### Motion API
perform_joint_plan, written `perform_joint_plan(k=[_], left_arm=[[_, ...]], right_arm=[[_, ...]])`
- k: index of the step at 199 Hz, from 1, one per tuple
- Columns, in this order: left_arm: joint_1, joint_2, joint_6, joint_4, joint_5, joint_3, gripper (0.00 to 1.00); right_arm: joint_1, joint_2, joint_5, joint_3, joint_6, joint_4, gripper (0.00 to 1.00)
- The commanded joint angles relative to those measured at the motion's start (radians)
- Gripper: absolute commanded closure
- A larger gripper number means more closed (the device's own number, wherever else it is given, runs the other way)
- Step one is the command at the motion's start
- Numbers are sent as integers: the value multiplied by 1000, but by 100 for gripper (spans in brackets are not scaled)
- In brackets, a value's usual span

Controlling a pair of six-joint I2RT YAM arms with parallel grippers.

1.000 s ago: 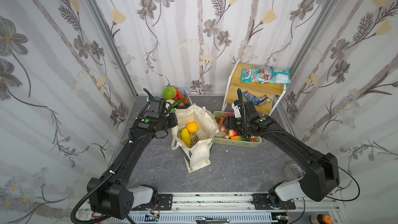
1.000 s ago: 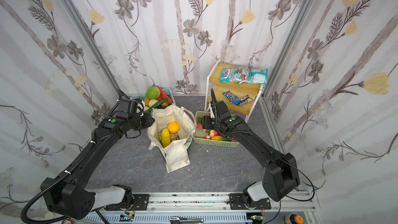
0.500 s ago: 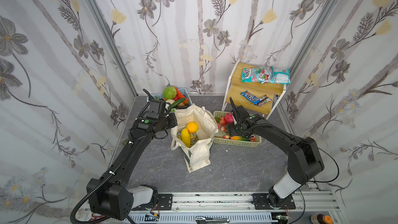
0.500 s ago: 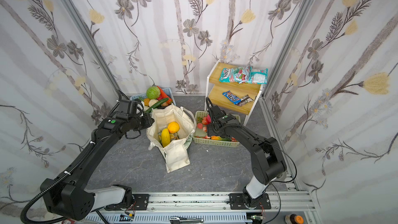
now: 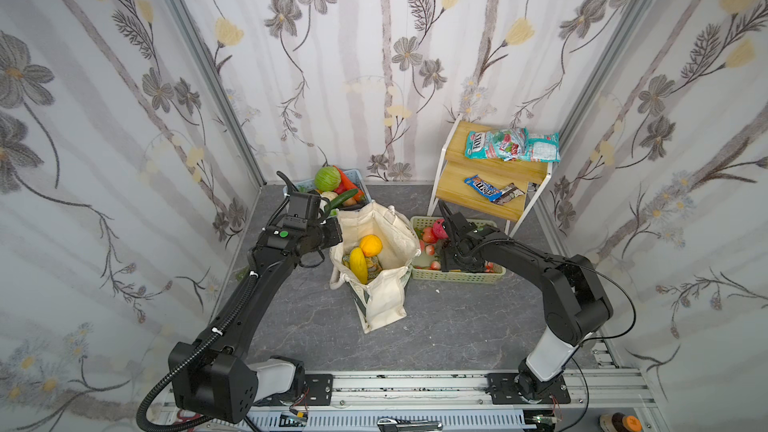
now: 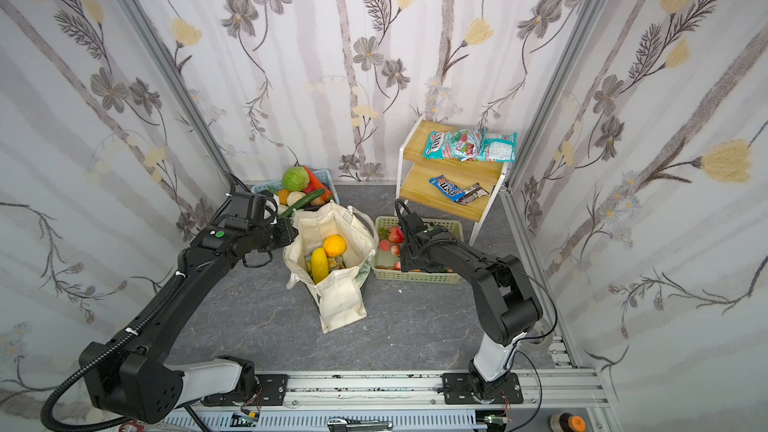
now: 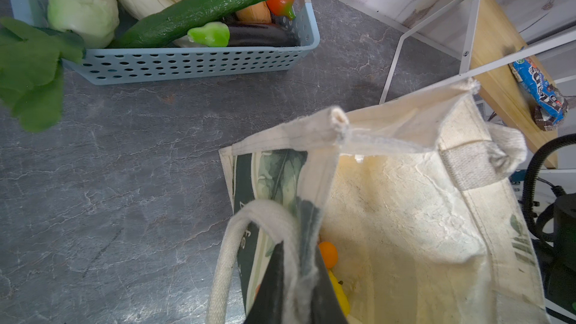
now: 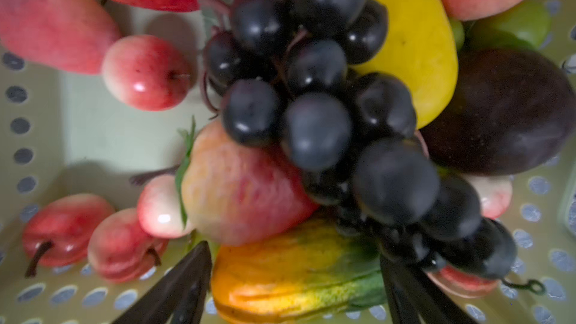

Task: Place the food into the grocery bag and tie it
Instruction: 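Lower the right gripper onto the large red-yellow apple and grasp it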

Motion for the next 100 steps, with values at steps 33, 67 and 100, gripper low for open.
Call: perform_joint_plan(k=[33, 67, 100], left_arm=[[0, 2, 19, -9, 6, 0, 100], [3, 1, 31, -15, 1, 6, 100], [5, -5, 33, -15, 1, 0, 100]], right_arm=[[-4, 44, 1, -10, 55, 34, 14], [-9, 70, -53, -40, 56, 84, 15], [-10, 102, -79, -41, 34, 98, 13]])
